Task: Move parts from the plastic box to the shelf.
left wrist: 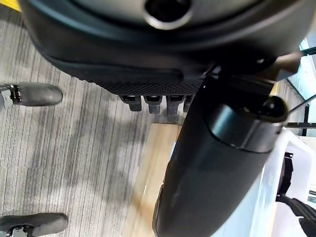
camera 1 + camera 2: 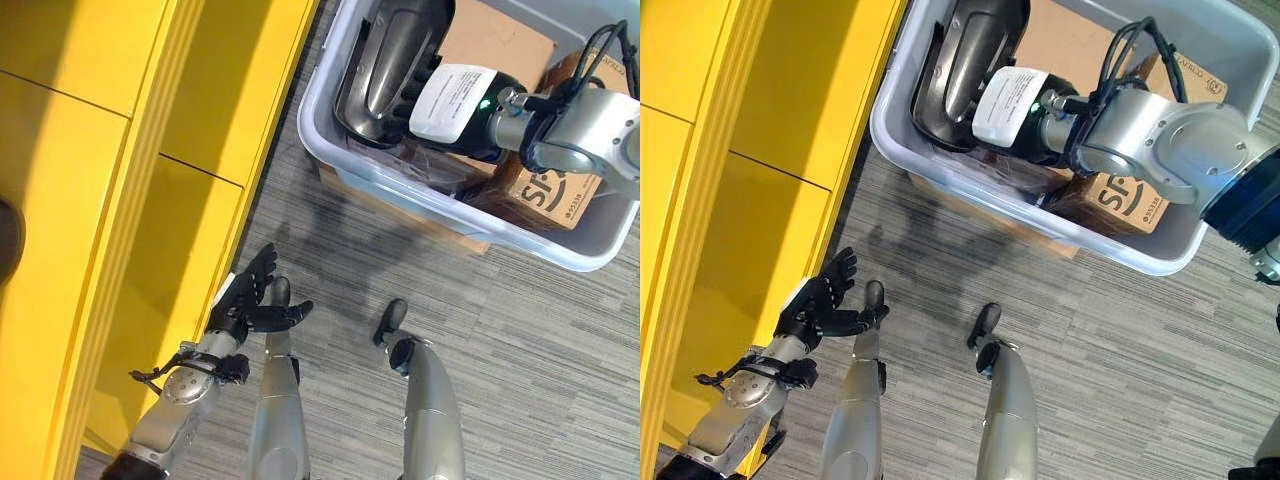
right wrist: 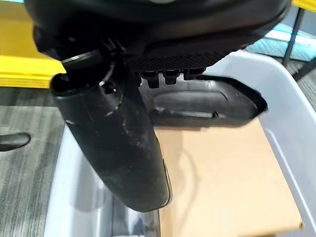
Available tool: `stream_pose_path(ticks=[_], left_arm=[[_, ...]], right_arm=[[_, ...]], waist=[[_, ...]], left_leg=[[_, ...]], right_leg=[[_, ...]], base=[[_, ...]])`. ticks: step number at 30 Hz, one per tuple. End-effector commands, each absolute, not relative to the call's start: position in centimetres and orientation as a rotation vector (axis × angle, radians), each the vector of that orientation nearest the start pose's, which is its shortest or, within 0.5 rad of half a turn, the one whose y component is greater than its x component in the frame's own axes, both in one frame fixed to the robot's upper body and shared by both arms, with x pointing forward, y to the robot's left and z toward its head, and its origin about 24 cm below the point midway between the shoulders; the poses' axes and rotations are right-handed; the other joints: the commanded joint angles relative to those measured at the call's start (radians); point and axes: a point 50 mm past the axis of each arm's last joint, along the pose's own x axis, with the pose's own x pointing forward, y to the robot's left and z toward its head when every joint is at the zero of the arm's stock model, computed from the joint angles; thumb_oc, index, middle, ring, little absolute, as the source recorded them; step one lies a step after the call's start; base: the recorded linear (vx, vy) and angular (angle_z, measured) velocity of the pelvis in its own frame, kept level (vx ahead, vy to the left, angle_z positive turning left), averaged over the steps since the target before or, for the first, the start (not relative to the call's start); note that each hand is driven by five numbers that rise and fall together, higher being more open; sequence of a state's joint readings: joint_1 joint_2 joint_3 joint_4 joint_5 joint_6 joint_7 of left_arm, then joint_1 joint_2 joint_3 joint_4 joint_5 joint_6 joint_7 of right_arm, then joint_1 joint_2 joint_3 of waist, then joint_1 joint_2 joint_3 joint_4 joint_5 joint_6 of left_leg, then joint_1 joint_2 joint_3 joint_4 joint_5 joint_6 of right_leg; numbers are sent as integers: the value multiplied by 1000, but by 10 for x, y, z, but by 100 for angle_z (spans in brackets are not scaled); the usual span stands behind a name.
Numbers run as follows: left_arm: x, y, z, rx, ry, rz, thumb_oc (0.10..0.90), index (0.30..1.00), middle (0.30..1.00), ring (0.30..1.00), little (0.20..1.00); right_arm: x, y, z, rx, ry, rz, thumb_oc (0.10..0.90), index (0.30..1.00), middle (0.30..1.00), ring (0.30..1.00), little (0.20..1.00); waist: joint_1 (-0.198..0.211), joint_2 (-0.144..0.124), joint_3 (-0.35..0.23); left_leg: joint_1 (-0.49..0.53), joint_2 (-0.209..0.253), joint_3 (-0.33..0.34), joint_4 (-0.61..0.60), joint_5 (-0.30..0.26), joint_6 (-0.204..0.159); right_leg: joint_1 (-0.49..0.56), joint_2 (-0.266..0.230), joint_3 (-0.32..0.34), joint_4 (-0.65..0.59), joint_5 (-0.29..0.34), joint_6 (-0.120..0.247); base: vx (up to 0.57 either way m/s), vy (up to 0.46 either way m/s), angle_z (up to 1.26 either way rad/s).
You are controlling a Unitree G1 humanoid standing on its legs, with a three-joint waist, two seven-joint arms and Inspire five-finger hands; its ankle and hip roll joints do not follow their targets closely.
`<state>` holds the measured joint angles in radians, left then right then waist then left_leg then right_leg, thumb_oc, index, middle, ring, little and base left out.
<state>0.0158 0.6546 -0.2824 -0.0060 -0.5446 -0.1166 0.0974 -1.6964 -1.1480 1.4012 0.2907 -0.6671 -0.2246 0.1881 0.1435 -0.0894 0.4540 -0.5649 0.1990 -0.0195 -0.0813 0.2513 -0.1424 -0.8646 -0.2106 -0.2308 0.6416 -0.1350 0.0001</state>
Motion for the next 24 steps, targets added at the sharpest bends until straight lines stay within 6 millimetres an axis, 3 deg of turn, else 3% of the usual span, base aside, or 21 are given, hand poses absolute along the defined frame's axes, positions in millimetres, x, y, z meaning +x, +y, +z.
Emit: stream_pose_path(ticks=[1,11,24], left_arm=[[237,211,78,128,-78,-217,900,1000,1000,1000,1000],[236,208,77,130,-77,-237,900,1000,1000,1000,1000],[240,201,76,106,-82,-246,900,1000,1000,1000,1000]], right_arm=[[339,-162,364,-2521,-592,143,900,1000,1000,1000,1000],[349,-187,371,-2547,-469,35,900,1000,1000,1000,1000],[346,-186,371,-2501,-509,29,900,1000,1000,1000,1000]], waist=[[27,-48,-32],[39,-34,-28],[17,-18,-21]], left_leg=[[109,39,15,-6,-13,-54],[97,22,2,-6,-15,-52],[125,15,11,-6,-30,-44]], right_leg=[[233,28,55,-149,-50,111],[205,14,57,-121,-59,109],[206,15,68,-105,-60,106]], base=[[0,0,0],[10,3,3],[3,2,1]])
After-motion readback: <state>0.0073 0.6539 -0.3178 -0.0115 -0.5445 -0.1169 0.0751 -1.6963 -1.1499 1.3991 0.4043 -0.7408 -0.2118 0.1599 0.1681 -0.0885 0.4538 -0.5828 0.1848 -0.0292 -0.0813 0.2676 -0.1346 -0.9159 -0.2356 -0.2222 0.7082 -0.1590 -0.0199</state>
